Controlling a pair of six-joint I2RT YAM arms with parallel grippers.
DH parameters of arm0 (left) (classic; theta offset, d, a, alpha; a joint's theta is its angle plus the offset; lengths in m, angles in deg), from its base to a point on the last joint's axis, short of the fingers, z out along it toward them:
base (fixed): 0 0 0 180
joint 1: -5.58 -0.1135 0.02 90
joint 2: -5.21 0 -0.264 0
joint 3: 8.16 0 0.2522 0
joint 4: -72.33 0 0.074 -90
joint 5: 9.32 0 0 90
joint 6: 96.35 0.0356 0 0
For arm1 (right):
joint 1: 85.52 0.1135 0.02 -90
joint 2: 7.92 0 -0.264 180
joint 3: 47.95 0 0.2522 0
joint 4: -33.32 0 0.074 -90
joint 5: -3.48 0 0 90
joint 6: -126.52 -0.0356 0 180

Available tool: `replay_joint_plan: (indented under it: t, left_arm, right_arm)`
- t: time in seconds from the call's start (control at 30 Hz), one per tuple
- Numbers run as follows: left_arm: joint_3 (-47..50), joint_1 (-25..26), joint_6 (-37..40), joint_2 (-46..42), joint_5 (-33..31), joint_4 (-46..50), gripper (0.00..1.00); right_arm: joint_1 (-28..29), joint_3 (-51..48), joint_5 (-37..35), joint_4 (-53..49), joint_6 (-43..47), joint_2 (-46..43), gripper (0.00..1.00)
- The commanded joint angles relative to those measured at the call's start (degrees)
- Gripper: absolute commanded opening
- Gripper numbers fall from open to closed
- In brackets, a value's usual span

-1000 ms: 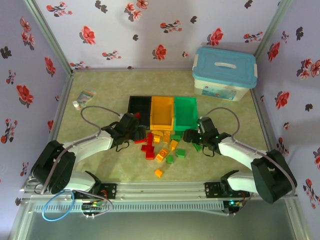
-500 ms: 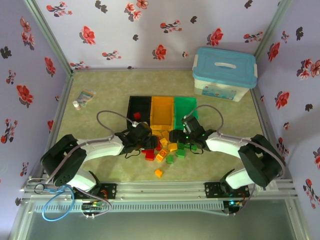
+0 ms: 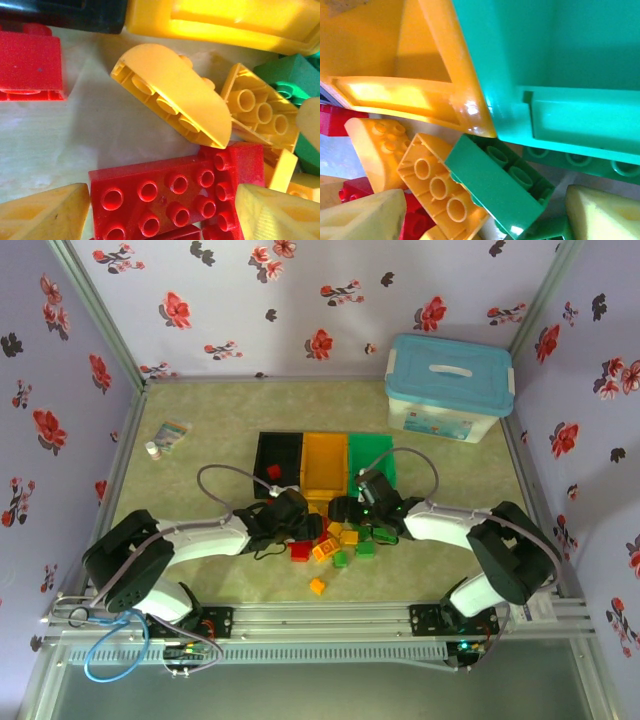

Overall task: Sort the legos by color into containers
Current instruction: Move the legos to the center of the table, then pick up the lego from the bottom-center of the table.

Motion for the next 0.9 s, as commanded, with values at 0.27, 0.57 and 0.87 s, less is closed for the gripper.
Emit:
replay_joint_plan:
  t: [0.27, 0.57, 0.87]
  left_arm:
    - [2.97, -3.45, 2.13, -8.05, 1.46, -0.06, 0.80]
    - [6.83, -3.83, 1.74, -13.83, 1.25, 3.58, 0.79]
    - [9.42, -1.76, 0.43, -19.94, -0.43, 8.57, 0.78]
  right_arm:
    - [0.27, 2.92, -5.22, -8.57, 3.48, -7.69, 0.83]
    - [0.31, 3.23, -8.45, -16.24, 5.76, -12.19, 0.83]
    - [0.25, 3.47, -9.39, -24.35, 9.36, -13.05, 0.75]
